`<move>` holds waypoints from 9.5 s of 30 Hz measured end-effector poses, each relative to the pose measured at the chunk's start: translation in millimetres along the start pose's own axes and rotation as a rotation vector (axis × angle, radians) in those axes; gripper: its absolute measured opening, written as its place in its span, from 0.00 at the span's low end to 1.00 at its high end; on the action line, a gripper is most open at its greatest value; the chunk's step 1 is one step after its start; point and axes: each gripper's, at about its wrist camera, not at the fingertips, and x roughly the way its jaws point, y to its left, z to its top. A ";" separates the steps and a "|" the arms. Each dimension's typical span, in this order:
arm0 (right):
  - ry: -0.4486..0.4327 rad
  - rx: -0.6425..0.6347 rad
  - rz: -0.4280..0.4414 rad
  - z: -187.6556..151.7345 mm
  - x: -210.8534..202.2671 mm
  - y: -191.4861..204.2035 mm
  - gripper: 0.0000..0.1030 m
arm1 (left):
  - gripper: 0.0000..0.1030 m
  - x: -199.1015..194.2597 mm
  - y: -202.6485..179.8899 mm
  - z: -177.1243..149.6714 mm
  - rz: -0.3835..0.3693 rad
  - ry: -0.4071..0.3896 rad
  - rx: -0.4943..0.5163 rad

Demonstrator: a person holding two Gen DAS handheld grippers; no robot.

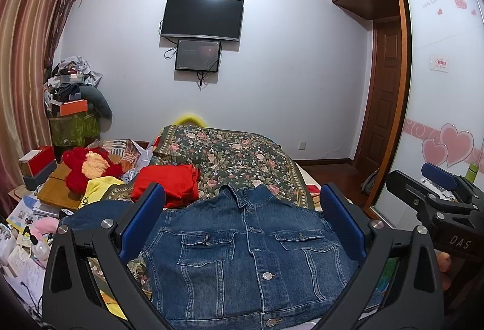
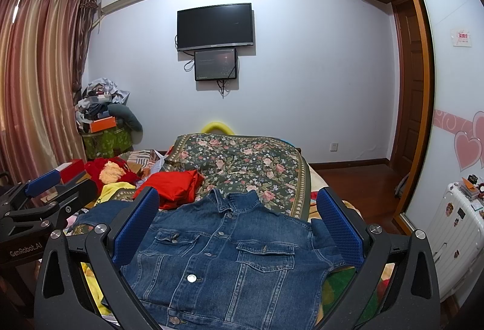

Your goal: Fold large clothes

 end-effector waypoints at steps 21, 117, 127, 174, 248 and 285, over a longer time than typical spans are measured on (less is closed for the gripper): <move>0.002 0.000 -0.001 1.0 1.4 -1.4 1.00 | 1.00 3.1 5.8 -4.9 0.000 0.009 -0.011; 0.548 -0.008 -0.051 -40.6 243.1 -23.4 1.00 | 0.06 229.0 386.5 47.0 0.205 0.176 -0.568; 0.514 0.005 0.000 -37.3 234.4 -52.6 1.00 | 0.06 288.1 206.2 100.5 -0.036 0.206 -0.308; 0.757 -0.095 0.151 -77.5 265.2 -42.6 1.00 | 0.78 295.6 132.4 -66.9 0.034 0.650 -0.005; 0.594 0.440 -0.184 -76.5 184.0 -284.3 0.78 | 0.85 318.9 47.4 -100.3 0.056 0.683 0.067; 0.627 0.819 -0.339 -136.3 231.1 -389.5 0.12 | 0.85 331.0 46.7 -124.9 0.084 0.763 0.026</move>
